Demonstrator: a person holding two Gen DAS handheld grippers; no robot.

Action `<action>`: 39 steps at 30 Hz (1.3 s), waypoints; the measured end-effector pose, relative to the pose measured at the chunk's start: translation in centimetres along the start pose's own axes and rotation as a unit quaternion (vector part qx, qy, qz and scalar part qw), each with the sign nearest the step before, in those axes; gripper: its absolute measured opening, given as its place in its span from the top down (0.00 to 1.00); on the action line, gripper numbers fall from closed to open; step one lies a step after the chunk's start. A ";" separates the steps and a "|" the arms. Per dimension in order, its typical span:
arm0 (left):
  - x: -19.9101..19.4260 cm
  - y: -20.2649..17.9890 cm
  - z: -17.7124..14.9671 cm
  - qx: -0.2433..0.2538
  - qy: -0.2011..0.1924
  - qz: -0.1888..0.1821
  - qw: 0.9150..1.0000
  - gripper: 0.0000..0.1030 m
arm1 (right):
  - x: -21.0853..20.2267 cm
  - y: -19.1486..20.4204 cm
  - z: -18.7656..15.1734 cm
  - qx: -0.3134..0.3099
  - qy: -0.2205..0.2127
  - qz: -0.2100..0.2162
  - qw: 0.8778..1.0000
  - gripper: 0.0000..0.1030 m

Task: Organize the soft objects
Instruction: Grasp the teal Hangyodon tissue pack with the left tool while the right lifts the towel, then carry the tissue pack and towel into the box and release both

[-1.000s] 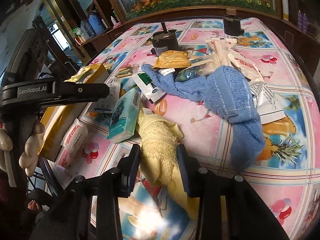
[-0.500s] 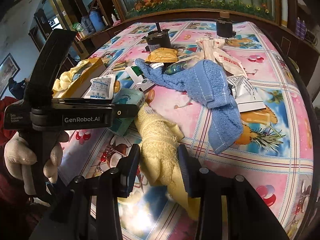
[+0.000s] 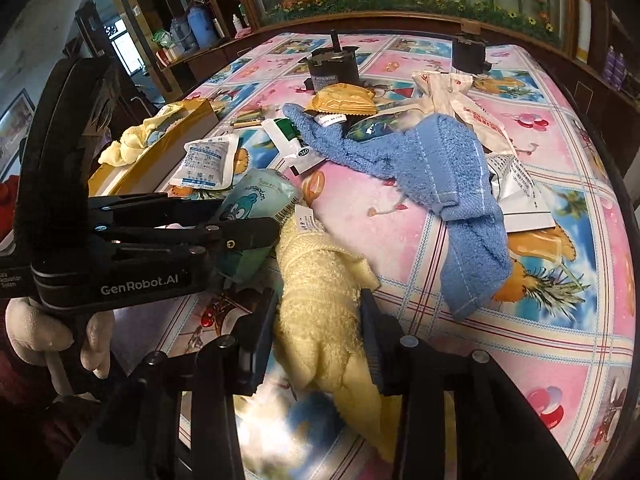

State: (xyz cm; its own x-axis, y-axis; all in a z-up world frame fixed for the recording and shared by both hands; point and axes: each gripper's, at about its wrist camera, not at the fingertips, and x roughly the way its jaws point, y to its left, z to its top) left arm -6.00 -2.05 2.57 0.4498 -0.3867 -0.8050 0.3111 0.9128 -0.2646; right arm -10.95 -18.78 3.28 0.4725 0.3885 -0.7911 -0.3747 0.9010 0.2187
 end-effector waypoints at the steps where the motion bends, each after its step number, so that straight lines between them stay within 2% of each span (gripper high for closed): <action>1: -0.8 0.1 -0.1 -0.003 -0.007 -0.010 1.000 0.61 | -0.4 -0.2 -0.2 0.006 -0.004 0.000 1.000 0.62; 7: -7.4 2.1 -1.3 -0.038 -0.072 -0.069 0.994 0.61 | -4.1 -0.4 0.1 0.040 -0.048 0.013 0.998 0.62; 9: -10.0 3.7 -1.7 -0.049 -0.096 -0.066 0.992 0.61 | -5.6 0.4 0.8 0.040 -0.066 0.026 0.997 0.62; 12: -13.8 7.0 -2.5 -0.067 -0.127 -0.033 0.989 0.61 | -7.2 2.4 2.6 0.032 -0.090 0.051 0.994 0.62; 14: -16.0 9.9 -3.1 -0.085 -0.143 0.006 0.986 0.61 | -7.6 4.2 4.2 0.025 -0.099 0.080 0.992 0.62; 20: -18.1 17.8 -4.1 -0.148 -0.136 0.088 0.976 0.61 | -5.1 10.1 9.0 0.026 -0.084 0.193 0.977 0.62; 24: -17.2 21.7 -4.1 -0.177 -0.119 0.112 0.971 0.61 | -0.6 13.6 11.9 0.070 -0.044 0.278 0.957 0.62; 26: -16.2 23.1 -4.0 -0.187 -0.105 0.117 0.970 0.61 | 2.2 15.0 13.0 0.103 -0.017 0.321 0.941 0.62; 28: -15.4 24.3 -3.8 -0.192 -0.093 0.128 0.969 0.61 | 5.3 16.2 13.8 0.146 0.013 0.365 0.919 0.62; 30: -14.4 25.3 -3.6 -0.197 -0.081 0.136 0.967 0.61 | 8.0 17.3 14.0 0.177 0.038 0.387 0.904 0.62; 33: -13.4 26.1 -3.4 -0.199 -0.069 0.144 0.967 0.60 | 11.7 18.6 13.9 0.210 0.069 0.393 0.893 0.62; 34: -13.1 26.3 -3.3 -0.200 -0.064 0.147 0.967 0.59 | 12.8 18.9 13.8 0.216 0.078 0.388 0.893 0.62; 37: -12.4 26.6 -3.6 -0.208 -0.041 0.165 0.963 0.59 | 15.0 19.6 13.7 0.209 0.089 0.345 0.911 0.60; 39: -12.5 26.9 -4.0 -0.218 -0.036 0.153 0.963 0.54 | 15.5 19.6 13.6 0.195 0.091 0.322 0.922 0.61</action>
State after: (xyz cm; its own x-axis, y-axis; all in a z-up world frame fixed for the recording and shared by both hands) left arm -6.64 27.84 3.37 0.5270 -0.0836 -0.8458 -0.2205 0.9476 -0.2311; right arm -0.14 7.55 3.06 0.0966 0.8604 -0.5004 -0.1977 0.5093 0.8375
